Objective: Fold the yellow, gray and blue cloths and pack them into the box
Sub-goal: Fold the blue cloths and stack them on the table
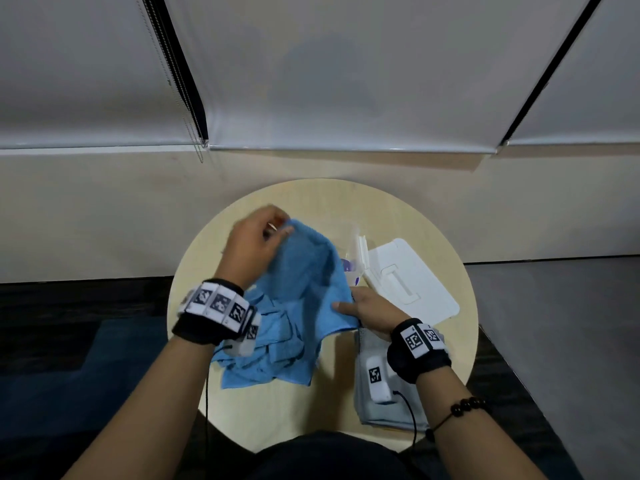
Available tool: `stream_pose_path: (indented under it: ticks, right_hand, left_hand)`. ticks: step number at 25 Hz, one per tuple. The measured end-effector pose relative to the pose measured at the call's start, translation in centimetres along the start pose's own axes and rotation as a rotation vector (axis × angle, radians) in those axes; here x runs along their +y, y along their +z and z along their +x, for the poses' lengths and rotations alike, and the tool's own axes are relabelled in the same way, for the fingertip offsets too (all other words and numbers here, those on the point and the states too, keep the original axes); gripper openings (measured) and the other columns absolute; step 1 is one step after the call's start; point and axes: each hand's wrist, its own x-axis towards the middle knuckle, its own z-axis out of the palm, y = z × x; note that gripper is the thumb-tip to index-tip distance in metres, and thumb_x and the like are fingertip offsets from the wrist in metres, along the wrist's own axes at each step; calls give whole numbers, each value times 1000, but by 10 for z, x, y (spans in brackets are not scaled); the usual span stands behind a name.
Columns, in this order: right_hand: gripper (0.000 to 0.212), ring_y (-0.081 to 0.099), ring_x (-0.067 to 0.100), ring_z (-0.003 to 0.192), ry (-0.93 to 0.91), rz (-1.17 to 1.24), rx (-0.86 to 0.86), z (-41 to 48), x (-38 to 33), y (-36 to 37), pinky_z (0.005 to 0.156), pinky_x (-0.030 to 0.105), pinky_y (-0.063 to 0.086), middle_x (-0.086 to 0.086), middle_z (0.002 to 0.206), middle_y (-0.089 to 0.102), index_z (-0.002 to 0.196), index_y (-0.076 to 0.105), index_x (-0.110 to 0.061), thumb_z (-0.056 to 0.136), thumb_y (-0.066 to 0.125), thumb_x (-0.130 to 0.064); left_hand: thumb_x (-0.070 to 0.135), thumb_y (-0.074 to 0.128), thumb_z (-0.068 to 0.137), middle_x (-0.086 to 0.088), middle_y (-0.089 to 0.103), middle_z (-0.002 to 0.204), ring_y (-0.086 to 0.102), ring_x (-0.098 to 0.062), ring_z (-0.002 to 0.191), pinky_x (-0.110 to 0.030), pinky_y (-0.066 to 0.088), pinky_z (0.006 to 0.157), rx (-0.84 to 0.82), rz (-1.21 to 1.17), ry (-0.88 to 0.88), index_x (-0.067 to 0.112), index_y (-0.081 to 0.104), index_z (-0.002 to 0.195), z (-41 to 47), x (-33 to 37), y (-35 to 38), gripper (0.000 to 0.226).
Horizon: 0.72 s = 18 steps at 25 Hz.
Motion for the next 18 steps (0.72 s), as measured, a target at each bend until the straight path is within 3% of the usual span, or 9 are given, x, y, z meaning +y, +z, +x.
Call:
stream_pose_path:
  ticks: [4,8,13,18]
  right_hand:
    - [34,62,37,119,-28,333,-22,4,-18,6,107,47,49,28,130,62,130,54,13,98,43,7]
    - [46,56,37,112,-61,434,-52,0,-25,7,100,41,49,29,120,58,128,47,24,86,27,19]
    - [47,69,28,97,-76,465,-37,-3,-26,3,94,39,57,22,109,68,110,61,12,81,25,22]
    - [53,67,34,109,-85,472,-21,1,-25,-4,95,41,58,28,124,66,124,56,17,80,28,20]
  left_hand:
    - [24,71,91,9,68,92,63,-10,85,-40,53,81,-300,-27,21,21,72,97,-50,-3,56,7]
    - [26,72,90,13,66,91,61,-8,85,-36,53,79,-295,-20,56,24,75,99,-63,-3,78,10]
    - [25,73,89,8,67,92,60,-9,87,-35,51,78,-358,26,140,20,77,98,-61,-4,76,11]
    - [30,75,87,6,69,101,61,-14,94,-34,50,85,-413,86,216,20,75,106,-62,-5,75,21]
